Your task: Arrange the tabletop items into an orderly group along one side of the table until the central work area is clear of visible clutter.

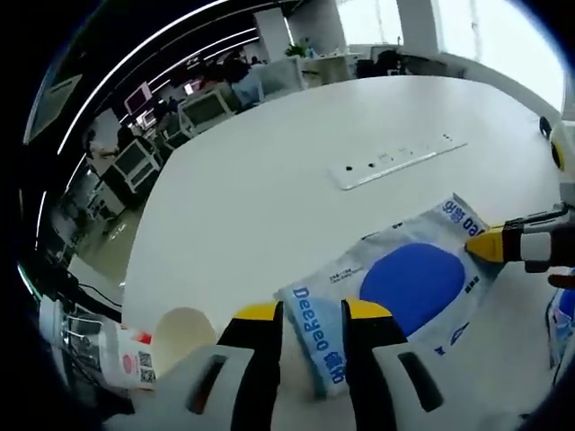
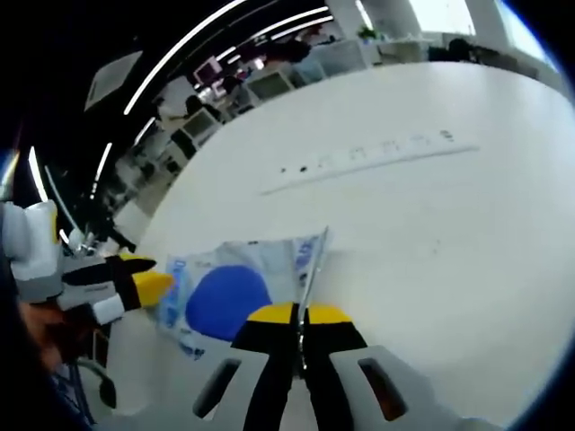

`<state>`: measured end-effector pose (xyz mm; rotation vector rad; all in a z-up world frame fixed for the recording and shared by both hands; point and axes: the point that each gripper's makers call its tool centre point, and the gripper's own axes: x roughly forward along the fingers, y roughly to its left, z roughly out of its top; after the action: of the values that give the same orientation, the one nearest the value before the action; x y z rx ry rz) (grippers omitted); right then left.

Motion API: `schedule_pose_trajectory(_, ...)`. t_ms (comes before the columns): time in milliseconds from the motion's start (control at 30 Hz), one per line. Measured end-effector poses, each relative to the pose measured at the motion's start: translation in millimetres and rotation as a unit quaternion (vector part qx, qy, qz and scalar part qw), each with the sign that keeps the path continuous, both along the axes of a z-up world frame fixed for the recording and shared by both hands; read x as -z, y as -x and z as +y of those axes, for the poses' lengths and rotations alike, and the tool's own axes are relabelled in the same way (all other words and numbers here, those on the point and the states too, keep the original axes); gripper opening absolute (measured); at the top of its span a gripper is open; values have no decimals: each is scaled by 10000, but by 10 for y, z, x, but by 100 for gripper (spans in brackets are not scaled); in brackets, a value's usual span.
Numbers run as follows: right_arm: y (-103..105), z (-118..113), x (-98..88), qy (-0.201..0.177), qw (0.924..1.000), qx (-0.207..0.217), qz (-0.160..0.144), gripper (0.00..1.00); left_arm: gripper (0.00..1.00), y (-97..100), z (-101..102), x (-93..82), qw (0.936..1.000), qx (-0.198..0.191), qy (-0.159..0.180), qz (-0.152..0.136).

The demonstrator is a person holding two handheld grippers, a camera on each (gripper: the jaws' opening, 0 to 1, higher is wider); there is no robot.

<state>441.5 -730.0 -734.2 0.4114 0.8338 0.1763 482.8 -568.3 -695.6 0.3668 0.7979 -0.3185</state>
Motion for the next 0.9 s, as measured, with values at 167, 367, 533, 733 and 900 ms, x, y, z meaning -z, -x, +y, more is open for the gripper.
schedule_pose_trajectory(167,44,53,2,17,10000,-18,-38,0,25,7,20,-20,10000,6,3,-35)
schedule_pose_trajectory(367,47,36,11,138,9997,-168,-57,5,25,42,80,-86,9999,-25,15,-99)
schedule_pose_trajectory(533,12,-54,-79,330,9990,-166,-267,13,26,49,99,-141,9998,-35,87,-152)
schedule_pose_trajectory(733,0,-106,-163,489,9979,-233,-364,17,27,99,78,-185,9995,-46,247,-187)
schedule_pose_trajectory(900,15,-164,-246,697,9956,-337,-522,28,29,168,88,-211,9995,44,226,-232)
